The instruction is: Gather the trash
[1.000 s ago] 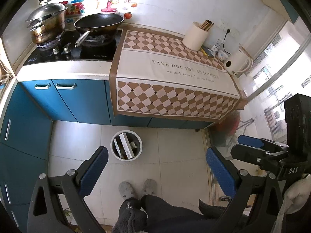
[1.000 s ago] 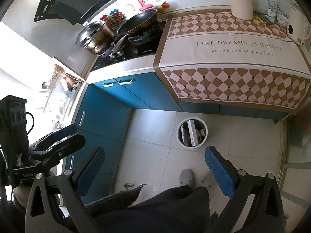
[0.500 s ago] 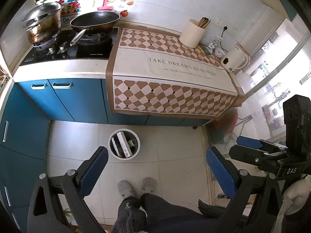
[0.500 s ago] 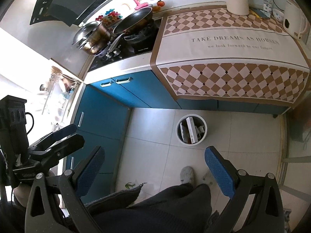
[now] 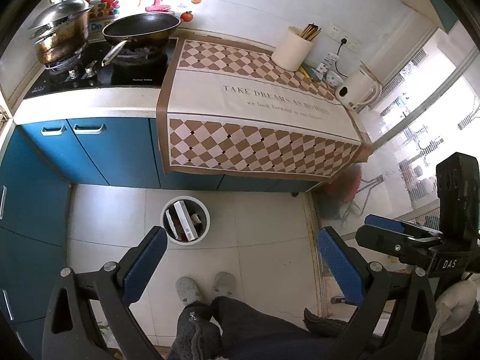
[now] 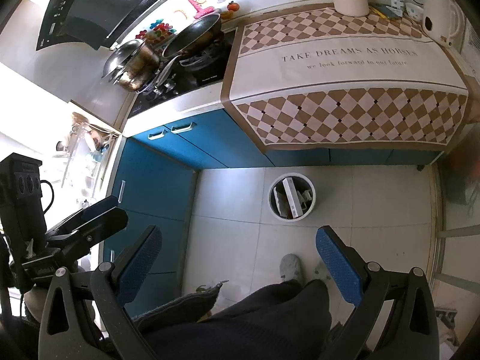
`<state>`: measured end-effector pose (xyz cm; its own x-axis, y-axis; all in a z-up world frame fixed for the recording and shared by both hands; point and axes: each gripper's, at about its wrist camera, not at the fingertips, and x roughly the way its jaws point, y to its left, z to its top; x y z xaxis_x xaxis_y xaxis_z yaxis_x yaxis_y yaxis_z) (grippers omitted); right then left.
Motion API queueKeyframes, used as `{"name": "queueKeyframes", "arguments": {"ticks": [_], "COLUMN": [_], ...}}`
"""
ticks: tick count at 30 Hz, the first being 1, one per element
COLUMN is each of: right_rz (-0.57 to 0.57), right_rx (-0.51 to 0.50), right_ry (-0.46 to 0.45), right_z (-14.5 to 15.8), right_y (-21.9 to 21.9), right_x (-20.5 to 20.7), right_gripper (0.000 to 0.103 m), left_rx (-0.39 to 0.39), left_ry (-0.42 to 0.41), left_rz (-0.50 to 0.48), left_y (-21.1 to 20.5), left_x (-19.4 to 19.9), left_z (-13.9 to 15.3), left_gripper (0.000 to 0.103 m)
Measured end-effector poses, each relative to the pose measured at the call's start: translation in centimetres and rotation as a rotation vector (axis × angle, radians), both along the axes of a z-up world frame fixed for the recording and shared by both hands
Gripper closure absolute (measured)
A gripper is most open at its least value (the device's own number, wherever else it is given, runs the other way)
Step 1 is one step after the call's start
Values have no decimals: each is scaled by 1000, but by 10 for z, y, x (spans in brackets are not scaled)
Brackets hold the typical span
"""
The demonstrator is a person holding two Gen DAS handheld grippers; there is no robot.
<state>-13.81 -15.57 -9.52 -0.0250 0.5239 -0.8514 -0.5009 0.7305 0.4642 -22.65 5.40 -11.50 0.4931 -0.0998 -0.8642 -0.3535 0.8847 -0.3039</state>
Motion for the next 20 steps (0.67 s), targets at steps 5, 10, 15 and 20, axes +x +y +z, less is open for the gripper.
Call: {"name": "queueKeyframes", "arguments": {"ticks": [5, 10, 15, 20], "right_rz": [3, 4, 1, 3], "right_rx": [0, -1, -2, -2], "right_ry": [0, 1, 2, 2], "right_z": [0, 0, 1, 0], "right_y": [-2, -2, -1, -1], "right_x": [2, 2, 1, 1], "right_gripper": [0, 0, 0, 0], "left_rx": [-1, -1, -2, -1], "left_ry": [0, 0, 0, -7], "left_rz": [-1, -1, 0, 12], "left_y": [-1, 0, 1, 3], "left_x": [0, 0, -1, -3], "left_z": [0, 0, 0, 1], "left_gripper": [0, 0, 0, 0]}}
